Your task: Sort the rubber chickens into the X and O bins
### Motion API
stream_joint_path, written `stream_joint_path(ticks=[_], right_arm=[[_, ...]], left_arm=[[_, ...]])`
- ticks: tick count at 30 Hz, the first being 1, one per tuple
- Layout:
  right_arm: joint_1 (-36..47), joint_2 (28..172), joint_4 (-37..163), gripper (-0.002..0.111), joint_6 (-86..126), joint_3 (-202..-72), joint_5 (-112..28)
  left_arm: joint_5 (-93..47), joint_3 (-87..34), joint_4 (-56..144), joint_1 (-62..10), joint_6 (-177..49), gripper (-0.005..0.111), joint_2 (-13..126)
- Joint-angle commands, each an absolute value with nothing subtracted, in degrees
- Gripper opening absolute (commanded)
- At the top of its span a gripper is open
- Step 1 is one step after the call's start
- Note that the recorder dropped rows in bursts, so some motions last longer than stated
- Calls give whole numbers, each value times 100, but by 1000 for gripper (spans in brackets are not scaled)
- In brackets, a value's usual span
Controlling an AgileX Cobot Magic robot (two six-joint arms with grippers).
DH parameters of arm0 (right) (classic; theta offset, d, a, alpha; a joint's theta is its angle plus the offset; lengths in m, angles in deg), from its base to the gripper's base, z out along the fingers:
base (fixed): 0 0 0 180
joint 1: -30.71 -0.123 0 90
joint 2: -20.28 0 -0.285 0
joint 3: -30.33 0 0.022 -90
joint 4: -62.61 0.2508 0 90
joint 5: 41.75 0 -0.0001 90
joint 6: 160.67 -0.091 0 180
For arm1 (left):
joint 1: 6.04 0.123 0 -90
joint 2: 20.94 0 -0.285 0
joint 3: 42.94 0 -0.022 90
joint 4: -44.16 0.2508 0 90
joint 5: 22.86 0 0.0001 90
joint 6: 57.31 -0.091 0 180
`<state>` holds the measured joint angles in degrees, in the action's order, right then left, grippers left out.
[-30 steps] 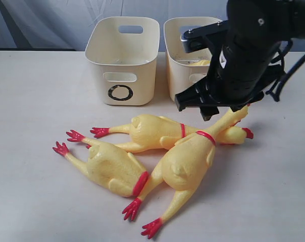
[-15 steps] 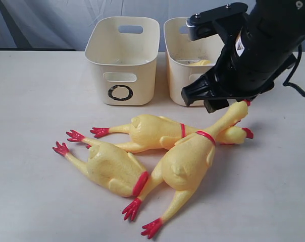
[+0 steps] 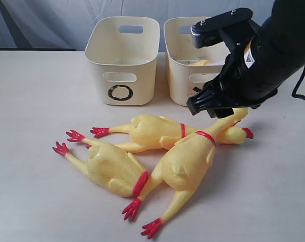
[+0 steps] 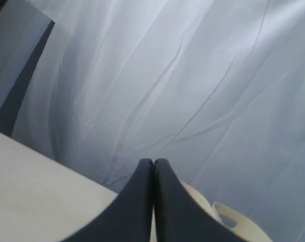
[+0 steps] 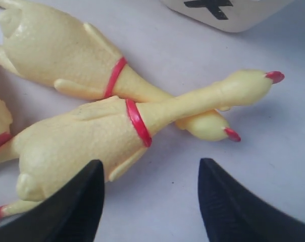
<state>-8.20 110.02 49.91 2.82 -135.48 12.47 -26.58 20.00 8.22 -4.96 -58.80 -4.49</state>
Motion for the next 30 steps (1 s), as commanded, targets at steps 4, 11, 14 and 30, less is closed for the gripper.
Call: stream_joint_path(ticks=[4, 11, 14, 30], right_arm=[[-805, 10945, 4876, 53, 321, -13313, 995], [-805, 10933, 4897, 53, 295, -13070, 916], [-805, 10828, 4858, 53, 158, -12939, 945], [-794, 8594, 2962, 53, -2292, -11277, 869]], left_arm=[[-4153, 455, 810, -506, -7644, 0, 1520], [-6084, -690, -1322, -506, -11399, 0, 3107], [-7092, -983, -1965, -506, -12732, 1, 3705], [-5853, -2510, -1720, -2961, -13098, 49, 6470]])
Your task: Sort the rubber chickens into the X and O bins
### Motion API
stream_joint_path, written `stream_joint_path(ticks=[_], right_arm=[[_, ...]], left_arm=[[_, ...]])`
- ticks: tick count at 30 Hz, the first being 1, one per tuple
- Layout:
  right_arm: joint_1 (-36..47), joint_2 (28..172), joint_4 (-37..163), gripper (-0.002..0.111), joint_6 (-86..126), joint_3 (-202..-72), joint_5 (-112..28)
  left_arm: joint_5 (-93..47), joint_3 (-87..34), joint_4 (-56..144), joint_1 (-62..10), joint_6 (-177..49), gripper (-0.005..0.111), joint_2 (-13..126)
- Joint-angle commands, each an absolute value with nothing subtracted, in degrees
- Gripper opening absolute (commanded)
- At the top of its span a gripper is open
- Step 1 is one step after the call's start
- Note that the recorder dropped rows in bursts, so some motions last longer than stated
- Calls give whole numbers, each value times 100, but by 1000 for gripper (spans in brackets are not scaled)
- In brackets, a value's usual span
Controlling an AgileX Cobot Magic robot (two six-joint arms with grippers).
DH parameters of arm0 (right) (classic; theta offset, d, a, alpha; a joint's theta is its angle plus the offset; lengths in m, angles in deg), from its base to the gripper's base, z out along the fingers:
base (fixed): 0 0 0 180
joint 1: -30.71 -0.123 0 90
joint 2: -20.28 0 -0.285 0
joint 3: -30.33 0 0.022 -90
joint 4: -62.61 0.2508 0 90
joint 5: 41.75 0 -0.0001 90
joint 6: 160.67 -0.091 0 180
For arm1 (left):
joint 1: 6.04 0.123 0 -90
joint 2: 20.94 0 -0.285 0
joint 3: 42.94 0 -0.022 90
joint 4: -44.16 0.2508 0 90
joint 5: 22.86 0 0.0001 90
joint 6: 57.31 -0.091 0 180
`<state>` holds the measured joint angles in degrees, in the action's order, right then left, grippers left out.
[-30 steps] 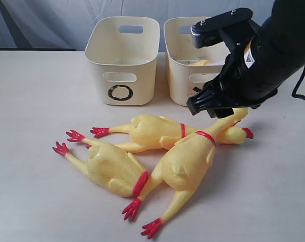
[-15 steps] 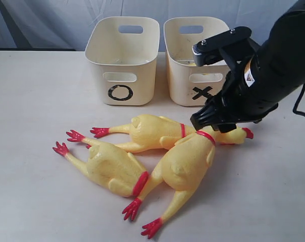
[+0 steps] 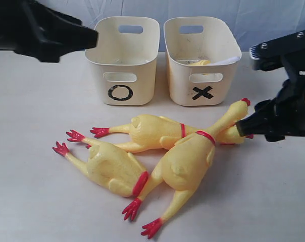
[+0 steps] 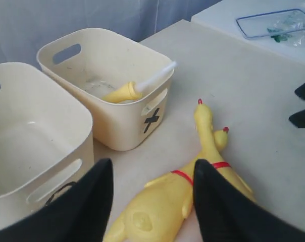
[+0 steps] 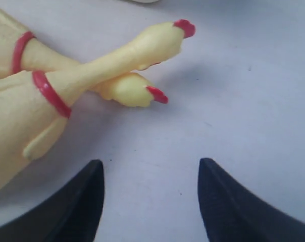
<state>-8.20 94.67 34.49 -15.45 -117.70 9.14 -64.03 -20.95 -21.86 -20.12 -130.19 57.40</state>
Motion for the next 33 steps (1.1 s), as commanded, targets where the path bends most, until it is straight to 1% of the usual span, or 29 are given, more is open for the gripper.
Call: stream_joint_path(ticks=[1, 6, 12, 13, 17, 19, 24, 26, 27, 29, 33], right_arm=[[-794, 8375, 2885, 53, -2365, -11184, 891], [-794, 7337, 2893, 53, -2438, -11061, 1256], [-794, 6192, 2847, 53, -2243, -11061, 1424], [-794, 5899, 2870, 53, -1913, -11061, 1514], [-794, 5470, 3104, 53, -1076, -11061, 1553], [-794, 5103, 3702, 53, -304, -11061, 1659], [-794, 4689, 3627, 53, -165, -11061, 1826], [-794, 4635, 3605, 53, -165, -11061, 1805], [-794, 4623, 3605, 53, -165, -11061, 1792], [-794, 4622, 3605, 53, -165, -11061, 1802], [-794, 4622, 3605, 53, -165, -11061, 1802]], left_arm=[[-5748, -2574, -1703, -3096, -13098, 49, 6631], [-5145, -2926, -1789, -3689, -13087, 49, 7414], [-5070, -3509, -1789, -4196, -12916, 49, 8398], [-5004, -3702, -1825, -4304, -12902, 49, 8676], [-4955, -4095, -1845, -4504, -12888, 49, 9191], [-4942, -4418, -1833, -4637, -12729, 49, 9688], [-5022, -4846, -1720, -5006, -12567, 49, 10277], [-4940, -4989, -1137, -5188, -12166, 49, 10494], [-4836, -5095, -455, -5266, -11478, 49, 10632], [-4829, -5205, 65, -5287, -10694, 49, 10773], [-5130, -5447, 212, -5300, -10411, 49, 11017]])
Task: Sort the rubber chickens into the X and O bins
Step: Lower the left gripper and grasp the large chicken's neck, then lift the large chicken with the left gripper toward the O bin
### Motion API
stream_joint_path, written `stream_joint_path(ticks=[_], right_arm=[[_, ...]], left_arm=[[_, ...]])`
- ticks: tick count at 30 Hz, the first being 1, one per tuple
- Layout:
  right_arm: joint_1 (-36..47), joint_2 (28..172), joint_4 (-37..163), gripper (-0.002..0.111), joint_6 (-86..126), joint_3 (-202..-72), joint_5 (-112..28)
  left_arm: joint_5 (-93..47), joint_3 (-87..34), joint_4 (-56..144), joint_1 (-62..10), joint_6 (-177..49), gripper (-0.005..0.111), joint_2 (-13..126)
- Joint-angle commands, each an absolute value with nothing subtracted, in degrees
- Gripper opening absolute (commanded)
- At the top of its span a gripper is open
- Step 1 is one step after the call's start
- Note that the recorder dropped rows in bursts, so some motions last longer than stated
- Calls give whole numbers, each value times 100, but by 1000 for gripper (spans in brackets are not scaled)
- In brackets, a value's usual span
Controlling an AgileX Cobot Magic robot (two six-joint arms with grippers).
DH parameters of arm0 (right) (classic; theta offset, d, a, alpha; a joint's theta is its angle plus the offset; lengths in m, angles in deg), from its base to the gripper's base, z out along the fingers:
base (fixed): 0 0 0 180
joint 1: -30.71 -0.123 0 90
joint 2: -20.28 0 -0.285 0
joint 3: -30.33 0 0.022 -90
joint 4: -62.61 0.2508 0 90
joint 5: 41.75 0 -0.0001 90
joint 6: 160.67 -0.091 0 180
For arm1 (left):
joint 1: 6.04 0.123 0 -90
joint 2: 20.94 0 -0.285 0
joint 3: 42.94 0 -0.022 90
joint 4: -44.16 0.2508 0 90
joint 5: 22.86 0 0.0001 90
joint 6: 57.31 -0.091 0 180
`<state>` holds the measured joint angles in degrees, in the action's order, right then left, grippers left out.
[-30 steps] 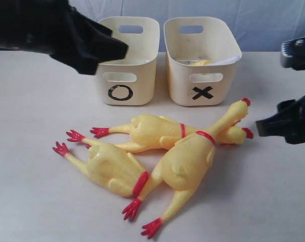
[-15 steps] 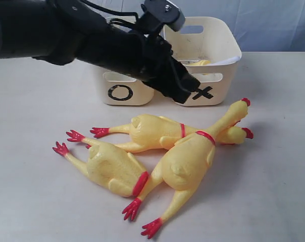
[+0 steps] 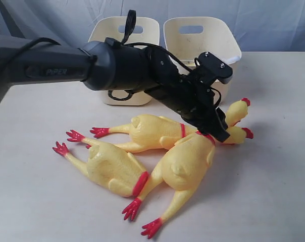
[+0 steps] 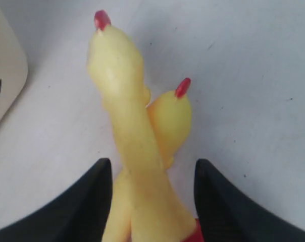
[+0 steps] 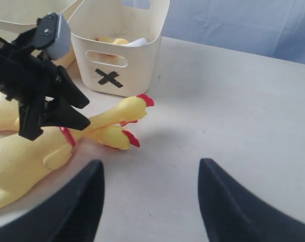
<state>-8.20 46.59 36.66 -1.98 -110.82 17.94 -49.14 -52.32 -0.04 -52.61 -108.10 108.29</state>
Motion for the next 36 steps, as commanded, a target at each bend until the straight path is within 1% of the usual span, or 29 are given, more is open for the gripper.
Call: stream_joint_path(ticks=[1, 11, 14, 16, 21, 25, 29, 36], right_arm=[[-794, 4611, 3605, 53, -165, -11061, 1802], [-794, 4502, 3605, 53, -165, -11061, 1813], [-794, 4452, 3605, 53, -165, -11061, 1813], [-794, 4441, 3605, 53, -165, -11061, 1813], [-794, 4440, 3605, 53, -165, -11061, 1803], [-794, 4440, 3605, 53, -165, -11061, 1803], [-794, 4440, 3605, 53, -165, -11061, 1803], [-794, 4440, 3605, 53, -165, -11061, 1803]], left_arm=[[-5130, -5475, 224, -5299, -10368, 49, 11049], [-5114, -5483, 383, -5299, -10289, 48, 11283], [-5066, -5483, 390, -5299, -10289, 46, 11283], [-5065, -5483, 420, -5299, -10289, 42, 11283], [-5065, -5483, 484, -5299, -10289, 20, 11283], [-5065, -5483, 484, -5299, -10289, 9, 11283], [-5319, -5607, 484, -5299, -10289, 3, 11273], [-5916, -5943, 484, -5299, -10206, 2, 10901]])
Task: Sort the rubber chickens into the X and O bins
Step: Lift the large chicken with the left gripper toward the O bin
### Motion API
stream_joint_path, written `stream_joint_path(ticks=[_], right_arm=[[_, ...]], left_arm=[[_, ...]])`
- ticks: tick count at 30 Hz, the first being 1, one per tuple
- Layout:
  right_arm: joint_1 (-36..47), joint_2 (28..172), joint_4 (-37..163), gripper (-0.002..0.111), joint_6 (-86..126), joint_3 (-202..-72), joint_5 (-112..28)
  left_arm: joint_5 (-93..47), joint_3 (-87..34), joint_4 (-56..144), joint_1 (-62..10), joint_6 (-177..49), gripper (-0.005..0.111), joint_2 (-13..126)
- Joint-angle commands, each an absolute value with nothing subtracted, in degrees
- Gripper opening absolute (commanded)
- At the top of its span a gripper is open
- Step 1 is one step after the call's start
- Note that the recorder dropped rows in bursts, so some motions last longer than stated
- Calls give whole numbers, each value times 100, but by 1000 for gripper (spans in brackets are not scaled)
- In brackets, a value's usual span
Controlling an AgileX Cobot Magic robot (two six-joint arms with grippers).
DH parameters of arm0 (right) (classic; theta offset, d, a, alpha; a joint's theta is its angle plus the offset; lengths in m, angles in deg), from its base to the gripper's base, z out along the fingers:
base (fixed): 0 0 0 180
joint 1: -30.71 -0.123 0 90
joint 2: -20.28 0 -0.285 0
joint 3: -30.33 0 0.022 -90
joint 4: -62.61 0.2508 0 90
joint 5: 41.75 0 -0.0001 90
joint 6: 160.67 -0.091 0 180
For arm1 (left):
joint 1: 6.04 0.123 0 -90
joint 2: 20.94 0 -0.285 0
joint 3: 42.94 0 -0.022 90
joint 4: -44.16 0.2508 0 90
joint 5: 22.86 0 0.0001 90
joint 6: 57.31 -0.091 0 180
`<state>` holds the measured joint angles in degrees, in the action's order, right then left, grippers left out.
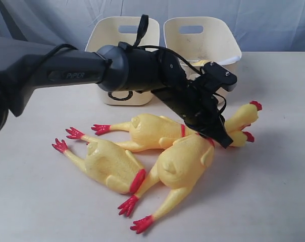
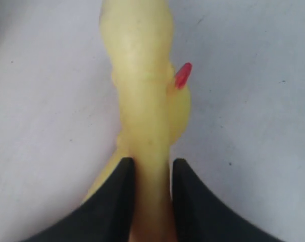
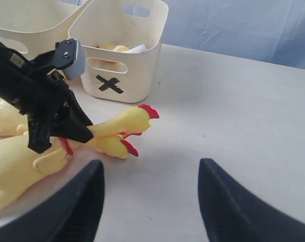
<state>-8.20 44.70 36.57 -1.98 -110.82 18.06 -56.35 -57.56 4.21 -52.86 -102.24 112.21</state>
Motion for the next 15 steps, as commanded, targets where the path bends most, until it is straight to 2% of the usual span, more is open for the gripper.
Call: stream_joint_path(ticks=[1, 15], right_arm=[[-794, 4440, 3605, 53, -165, -11061, 1803], [-794, 4440, 3605, 53, -165, -11061, 1803]], left_arm=[[-5927, -5985, 484, -5299, -10130, 2, 10809], [-5497, -6570, 1567, -5299, -9477, 2, 9507]])
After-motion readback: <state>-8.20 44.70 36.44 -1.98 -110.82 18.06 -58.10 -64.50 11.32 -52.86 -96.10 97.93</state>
